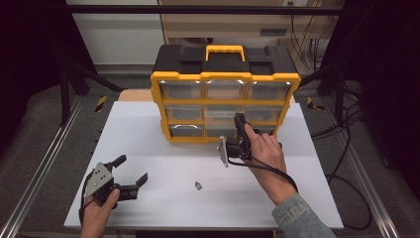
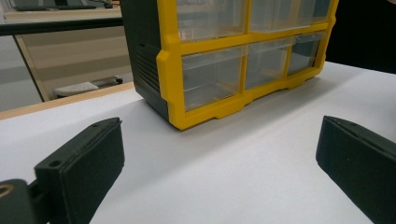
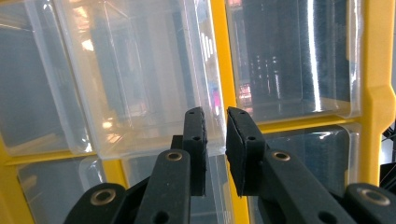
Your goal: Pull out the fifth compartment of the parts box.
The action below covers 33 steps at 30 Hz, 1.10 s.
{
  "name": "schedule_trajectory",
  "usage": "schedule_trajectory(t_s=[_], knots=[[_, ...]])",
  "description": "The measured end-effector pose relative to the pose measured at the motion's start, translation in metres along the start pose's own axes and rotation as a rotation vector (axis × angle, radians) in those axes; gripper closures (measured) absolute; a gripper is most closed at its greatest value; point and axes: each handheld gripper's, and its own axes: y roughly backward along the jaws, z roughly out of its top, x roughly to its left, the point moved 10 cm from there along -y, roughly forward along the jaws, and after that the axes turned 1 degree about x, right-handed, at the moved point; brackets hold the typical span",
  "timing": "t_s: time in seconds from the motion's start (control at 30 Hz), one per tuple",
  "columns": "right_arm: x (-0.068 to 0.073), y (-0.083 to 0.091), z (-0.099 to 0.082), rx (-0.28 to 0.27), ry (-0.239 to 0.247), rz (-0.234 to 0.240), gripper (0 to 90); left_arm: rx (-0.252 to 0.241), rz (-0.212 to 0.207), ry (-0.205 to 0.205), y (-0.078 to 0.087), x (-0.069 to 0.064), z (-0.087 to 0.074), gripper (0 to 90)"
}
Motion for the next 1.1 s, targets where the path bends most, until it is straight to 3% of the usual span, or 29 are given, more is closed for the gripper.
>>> schedule_trajectory(t_s=[0.67,1.1], knots=[[0.000,0.025,0.001,-0.018,0.009,0.009,77.3,-0.006,0.003,0.008,0.001,0.002,0.001,0.9],[0.002,0.038,0.000,-0.016,-0.006,0.016,77.2,0.001,0.002,-0.011,0.000,0.000,0.000,0.9]])
